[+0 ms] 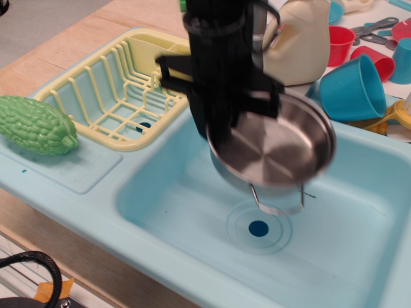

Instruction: Put pot or pan from sink into drying rack

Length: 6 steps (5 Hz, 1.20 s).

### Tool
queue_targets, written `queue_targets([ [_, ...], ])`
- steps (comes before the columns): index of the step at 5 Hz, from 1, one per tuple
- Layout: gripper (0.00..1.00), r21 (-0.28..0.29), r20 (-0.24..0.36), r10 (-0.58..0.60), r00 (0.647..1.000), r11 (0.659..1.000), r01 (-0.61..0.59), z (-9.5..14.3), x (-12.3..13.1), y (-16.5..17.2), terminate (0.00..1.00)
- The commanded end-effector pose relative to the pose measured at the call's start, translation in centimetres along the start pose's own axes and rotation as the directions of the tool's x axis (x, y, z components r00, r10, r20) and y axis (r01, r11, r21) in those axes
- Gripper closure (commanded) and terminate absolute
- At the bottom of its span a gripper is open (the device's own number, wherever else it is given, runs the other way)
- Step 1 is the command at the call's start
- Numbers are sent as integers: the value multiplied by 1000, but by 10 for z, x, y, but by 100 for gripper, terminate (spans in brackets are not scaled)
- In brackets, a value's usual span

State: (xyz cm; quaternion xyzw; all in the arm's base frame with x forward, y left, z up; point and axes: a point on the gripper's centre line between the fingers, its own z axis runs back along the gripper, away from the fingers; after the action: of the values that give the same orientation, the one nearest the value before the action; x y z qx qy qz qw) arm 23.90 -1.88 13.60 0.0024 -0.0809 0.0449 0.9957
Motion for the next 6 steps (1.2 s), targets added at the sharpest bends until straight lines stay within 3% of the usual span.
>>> queue_targets([
  [1, 100, 29, 87, 4, 996, 1000, -7, 28, 30, 48, 0],
  [4, 100, -6, 96, 40, 995, 999, -40, 20, 41, 147, 0],
  [6, 100, -44, 99, 27, 995, 999, -23, 11, 46, 182, 0],
])
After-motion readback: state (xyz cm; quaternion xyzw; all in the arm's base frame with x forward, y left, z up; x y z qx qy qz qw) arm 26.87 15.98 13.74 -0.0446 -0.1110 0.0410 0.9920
